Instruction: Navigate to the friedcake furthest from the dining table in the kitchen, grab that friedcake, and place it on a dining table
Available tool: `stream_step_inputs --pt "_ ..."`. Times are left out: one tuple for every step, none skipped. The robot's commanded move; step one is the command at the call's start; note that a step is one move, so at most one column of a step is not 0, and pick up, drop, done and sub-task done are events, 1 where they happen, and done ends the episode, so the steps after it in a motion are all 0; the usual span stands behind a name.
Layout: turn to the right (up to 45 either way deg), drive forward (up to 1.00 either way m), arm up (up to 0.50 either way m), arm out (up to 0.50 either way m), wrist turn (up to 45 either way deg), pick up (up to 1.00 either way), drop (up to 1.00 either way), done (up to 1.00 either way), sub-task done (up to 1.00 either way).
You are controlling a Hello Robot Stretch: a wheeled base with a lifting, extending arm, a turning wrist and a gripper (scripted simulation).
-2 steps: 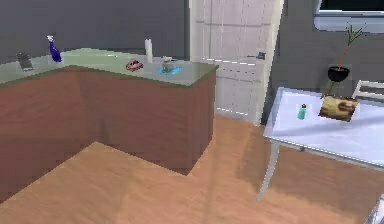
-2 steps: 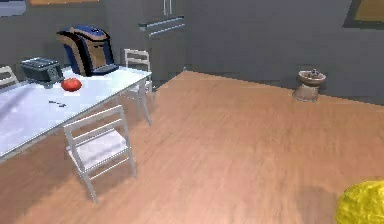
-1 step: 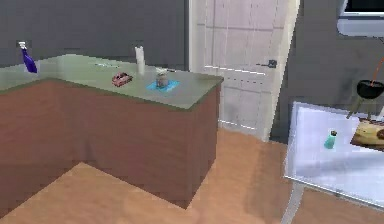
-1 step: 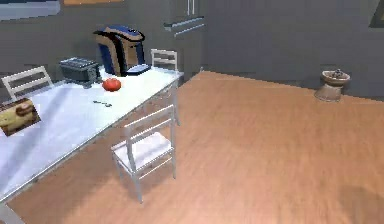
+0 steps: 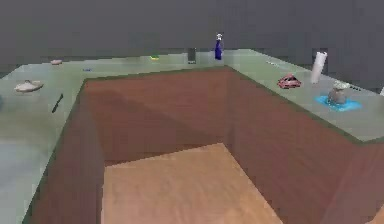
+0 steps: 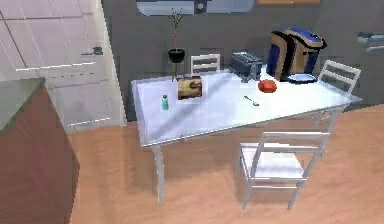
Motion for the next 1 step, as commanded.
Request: stream_step_inputs --pt "-45.0 0.00 0.00 0.00 0.0 0.00 0.00 0.00 0.00"
